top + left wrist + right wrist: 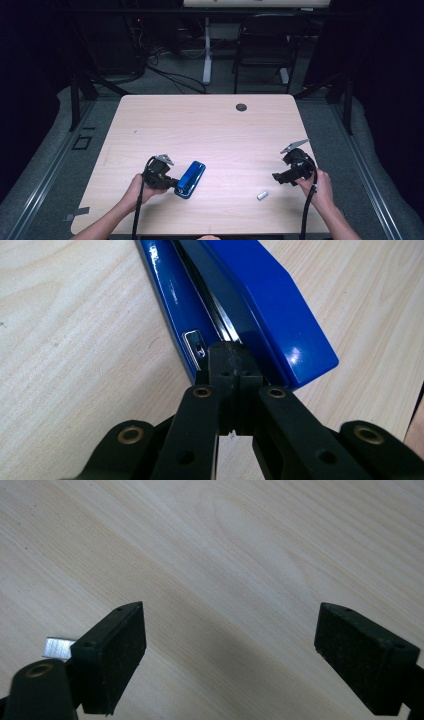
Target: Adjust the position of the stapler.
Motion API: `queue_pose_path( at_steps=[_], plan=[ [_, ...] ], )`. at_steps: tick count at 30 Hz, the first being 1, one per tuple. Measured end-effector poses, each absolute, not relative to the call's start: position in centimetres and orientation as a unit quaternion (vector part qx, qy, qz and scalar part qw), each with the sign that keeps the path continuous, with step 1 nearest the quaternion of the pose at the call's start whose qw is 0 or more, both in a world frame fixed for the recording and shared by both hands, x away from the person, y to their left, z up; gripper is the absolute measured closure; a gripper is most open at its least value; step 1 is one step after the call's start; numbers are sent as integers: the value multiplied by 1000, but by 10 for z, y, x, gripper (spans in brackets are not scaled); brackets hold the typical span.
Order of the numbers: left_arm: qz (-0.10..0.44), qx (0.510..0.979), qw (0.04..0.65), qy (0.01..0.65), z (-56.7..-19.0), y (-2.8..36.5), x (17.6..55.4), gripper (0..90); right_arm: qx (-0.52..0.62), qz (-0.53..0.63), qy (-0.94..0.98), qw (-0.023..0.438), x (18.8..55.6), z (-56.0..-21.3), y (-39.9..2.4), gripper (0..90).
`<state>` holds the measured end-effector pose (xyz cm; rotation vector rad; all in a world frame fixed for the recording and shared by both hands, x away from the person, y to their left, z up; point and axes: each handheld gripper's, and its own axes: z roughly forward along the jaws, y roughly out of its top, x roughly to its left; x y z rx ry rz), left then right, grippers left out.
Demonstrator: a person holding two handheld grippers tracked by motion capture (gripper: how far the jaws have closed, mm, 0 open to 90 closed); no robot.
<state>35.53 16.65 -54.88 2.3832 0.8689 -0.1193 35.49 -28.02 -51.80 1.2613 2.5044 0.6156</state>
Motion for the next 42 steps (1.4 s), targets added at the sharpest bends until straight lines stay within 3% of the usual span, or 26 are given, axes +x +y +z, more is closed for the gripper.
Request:
queue_pose_path(
  at_steps=[42],
  plan=[
    [-81,901,322,278,-555,125,344,899,431,205,867,141,356,-518,-277,128]
  ],
)
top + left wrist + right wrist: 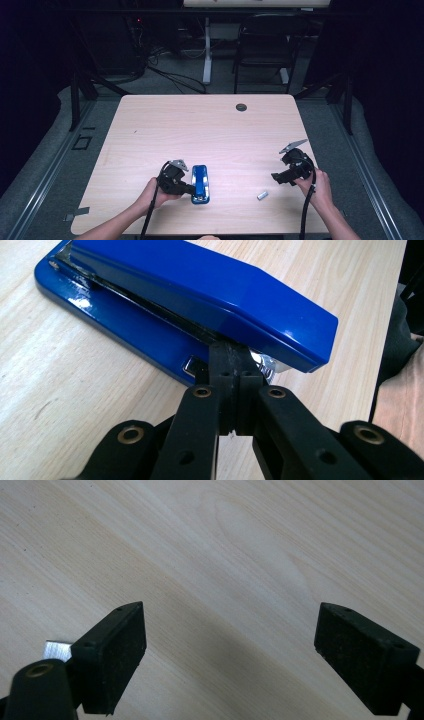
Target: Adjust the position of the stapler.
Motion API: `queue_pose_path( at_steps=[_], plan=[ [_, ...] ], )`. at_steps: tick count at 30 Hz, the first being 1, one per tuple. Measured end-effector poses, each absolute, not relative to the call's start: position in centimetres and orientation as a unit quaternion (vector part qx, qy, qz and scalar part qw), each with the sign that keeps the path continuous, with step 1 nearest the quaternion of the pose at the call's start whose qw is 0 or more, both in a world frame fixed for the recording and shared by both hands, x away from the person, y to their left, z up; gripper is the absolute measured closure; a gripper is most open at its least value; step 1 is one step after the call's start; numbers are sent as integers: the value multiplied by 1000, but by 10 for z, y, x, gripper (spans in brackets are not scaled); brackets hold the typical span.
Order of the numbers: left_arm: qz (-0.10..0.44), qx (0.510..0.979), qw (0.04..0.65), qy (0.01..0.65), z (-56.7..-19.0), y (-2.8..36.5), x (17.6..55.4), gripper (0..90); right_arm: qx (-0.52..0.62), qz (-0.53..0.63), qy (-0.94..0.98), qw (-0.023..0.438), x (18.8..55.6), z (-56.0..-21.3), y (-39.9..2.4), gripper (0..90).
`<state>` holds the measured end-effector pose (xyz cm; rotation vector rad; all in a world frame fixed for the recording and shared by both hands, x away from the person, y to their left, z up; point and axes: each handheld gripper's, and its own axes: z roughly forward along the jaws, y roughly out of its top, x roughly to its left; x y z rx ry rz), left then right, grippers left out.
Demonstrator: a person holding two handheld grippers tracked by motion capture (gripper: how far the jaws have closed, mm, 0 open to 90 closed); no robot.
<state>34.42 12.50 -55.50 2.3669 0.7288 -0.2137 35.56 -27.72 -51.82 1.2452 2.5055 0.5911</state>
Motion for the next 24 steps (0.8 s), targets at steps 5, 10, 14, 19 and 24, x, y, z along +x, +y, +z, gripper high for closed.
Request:
queue_pose_path(
  at_steps=[5,10,14,19,24],
  plan=[
    [-79,903,325,271,-555,117,342,899,434,208,863,158,355,-516,-276,122],
    [-76,903,328,265,-556,111,341,899,436,212,860,159,354,-517,-276,121],
    [-65,904,333,262,-556,105,339,899,436,214,860,157,354,-517,-276,119],
    [-52,904,337,259,-557,99,337,899,436,220,859,155,354,-517,-275,119],
    [-48,900,343,265,-558,95,338,899,434,216,862,149,354,-516,-272,125]
  ],
)
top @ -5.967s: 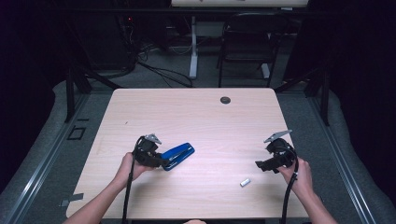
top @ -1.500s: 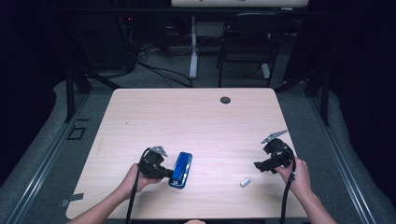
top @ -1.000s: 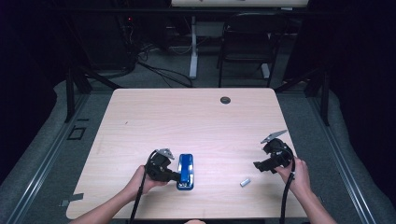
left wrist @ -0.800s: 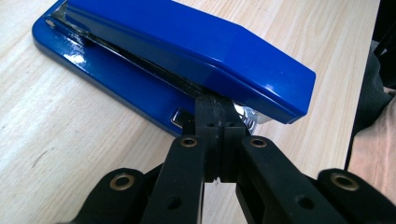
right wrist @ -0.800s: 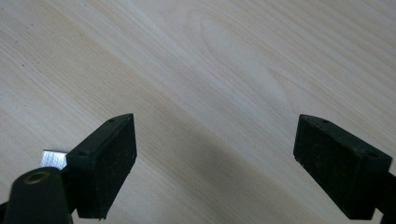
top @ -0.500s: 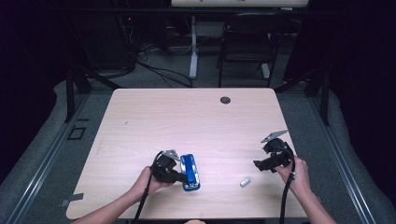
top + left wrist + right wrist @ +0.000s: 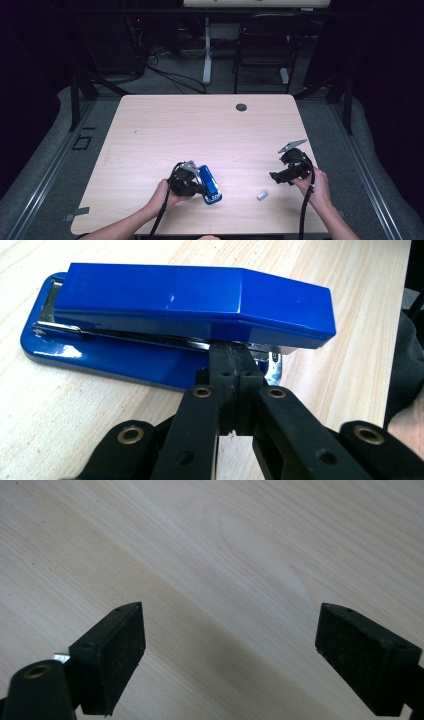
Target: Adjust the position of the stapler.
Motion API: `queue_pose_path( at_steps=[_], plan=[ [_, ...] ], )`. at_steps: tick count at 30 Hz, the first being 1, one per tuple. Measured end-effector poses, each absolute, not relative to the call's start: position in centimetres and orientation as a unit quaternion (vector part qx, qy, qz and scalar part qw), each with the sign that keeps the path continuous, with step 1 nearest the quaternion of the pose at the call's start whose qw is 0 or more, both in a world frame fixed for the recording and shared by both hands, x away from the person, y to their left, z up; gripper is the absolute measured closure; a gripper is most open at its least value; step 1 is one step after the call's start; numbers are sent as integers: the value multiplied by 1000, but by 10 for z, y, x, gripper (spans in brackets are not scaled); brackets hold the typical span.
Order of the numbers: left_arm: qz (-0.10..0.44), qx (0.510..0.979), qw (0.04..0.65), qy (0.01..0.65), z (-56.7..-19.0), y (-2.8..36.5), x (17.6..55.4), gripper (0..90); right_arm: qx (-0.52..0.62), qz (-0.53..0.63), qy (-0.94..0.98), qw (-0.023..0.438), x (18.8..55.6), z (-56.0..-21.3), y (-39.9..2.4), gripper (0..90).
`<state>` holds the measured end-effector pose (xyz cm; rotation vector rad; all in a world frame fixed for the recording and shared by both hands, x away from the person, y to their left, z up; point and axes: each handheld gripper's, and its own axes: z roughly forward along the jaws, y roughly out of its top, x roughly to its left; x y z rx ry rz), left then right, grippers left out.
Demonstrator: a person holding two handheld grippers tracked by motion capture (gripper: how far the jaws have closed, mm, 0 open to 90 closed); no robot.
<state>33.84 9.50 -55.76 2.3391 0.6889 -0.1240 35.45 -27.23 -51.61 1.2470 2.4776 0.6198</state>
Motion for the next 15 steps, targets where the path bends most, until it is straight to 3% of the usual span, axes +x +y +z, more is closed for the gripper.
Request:
queue_pose_path(
  at_steps=[15],
  plan=[
    [-49,893,360,265,-561,83,338,899,422,262,860,115,351,-513,-249,124]
  ],
)
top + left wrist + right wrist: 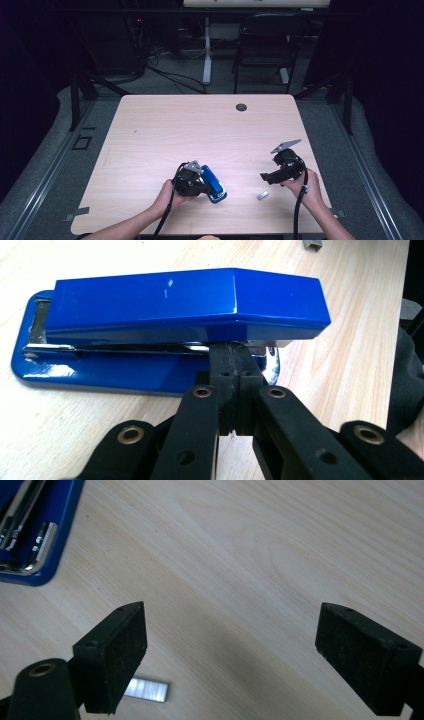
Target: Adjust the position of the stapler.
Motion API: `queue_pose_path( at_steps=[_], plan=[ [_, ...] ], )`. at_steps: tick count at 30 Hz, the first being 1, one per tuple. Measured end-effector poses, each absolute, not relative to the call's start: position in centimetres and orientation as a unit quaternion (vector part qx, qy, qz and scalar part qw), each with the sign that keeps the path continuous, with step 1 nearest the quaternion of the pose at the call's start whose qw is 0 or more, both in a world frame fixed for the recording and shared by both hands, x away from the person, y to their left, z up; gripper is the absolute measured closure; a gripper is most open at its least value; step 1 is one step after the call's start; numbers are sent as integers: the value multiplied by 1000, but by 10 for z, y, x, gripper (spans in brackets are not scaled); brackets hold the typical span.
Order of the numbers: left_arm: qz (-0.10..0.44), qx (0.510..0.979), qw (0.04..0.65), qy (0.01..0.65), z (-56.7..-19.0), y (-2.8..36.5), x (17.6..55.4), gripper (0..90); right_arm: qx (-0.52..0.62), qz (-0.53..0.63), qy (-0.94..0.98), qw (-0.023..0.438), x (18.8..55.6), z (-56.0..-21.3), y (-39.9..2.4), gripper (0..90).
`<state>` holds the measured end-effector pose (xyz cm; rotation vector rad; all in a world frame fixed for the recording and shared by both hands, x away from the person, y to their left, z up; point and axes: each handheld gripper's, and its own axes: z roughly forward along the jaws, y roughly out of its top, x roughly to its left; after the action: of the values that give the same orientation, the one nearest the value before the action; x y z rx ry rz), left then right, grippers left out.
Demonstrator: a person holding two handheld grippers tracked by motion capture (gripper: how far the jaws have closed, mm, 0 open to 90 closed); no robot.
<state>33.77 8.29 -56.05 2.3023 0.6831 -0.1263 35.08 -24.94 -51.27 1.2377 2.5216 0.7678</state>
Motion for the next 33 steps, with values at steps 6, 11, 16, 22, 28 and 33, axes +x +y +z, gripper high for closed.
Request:
queue_pose_path(
  at_steps=[6,11,16,22,28,33],
  plan=[
    [-48,896,360,256,-561,76,337,897,410,273,865,97,350,-512,-234,111],
    [-59,897,355,258,-557,79,338,780,400,279,869,78,348,-512,-222,114],
    [-60,904,333,261,-550,93,341,592,392,288,871,68,345,-511,-211,121],
    [-33,893,330,303,-541,123,355,302,377,300,875,49,341,-509,-189,131],
    [-15,881,334,335,-540,145,374,122,351,306,884,29,336,-508,-158,123],
    [-7,878,327,350,-543,153,382,73,328,299,895,23,333,-510,-134,142]
  ],
)
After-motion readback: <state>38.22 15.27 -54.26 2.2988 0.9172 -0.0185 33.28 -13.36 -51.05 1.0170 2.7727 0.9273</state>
